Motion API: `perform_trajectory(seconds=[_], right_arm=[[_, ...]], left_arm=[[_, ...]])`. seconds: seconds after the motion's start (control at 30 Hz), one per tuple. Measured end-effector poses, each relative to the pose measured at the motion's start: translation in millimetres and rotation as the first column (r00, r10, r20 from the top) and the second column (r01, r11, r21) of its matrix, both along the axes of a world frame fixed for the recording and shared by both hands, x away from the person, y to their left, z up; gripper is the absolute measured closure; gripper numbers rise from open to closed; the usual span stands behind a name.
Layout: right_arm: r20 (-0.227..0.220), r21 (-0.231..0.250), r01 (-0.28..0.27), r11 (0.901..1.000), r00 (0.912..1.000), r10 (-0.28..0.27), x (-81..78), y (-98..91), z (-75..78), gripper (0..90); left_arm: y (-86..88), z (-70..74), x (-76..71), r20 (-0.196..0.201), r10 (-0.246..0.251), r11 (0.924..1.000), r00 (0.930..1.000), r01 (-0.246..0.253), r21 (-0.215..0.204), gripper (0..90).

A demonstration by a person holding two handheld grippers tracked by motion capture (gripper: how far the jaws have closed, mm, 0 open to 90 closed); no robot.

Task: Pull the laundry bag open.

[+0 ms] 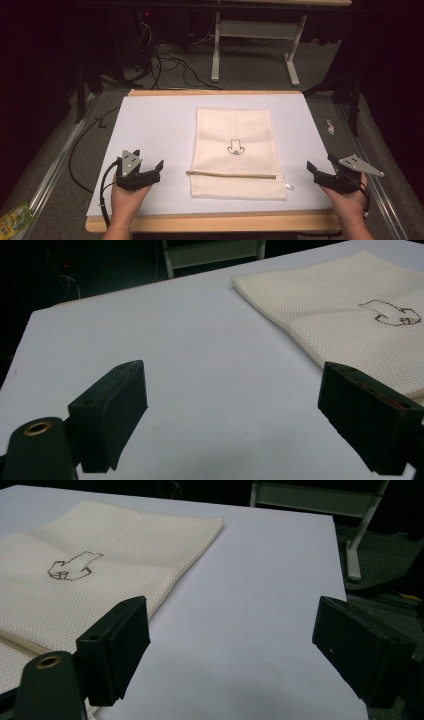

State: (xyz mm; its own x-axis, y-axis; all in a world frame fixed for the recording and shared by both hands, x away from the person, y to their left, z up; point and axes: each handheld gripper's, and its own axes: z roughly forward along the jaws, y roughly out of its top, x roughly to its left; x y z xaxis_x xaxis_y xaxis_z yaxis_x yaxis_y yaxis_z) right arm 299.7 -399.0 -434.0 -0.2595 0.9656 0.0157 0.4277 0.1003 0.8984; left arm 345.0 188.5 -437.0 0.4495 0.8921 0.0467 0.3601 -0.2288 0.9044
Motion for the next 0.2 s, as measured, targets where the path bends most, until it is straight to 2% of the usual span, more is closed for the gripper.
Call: perform_trajectory(seconds=[0.17,0.2], right_arm=[[-0.002,0.006,0.008,0.9999,1.0000,-0.008,1.6,-0.8,-0.3,15.2],[0.001,0.006,0.007,1.0000,1.0000,-0.007,2.0,-0.3,0.1,15.0]], left_arm=[[5.5,-2.5,1.4,-0.027,0.013,0.9999,0.9996,-0.013,-0.004,9.0],[9.3,-5.1,4.3,-0.061,0.031,0.9995,0.9977,-0.031,-0.009,6.3]])
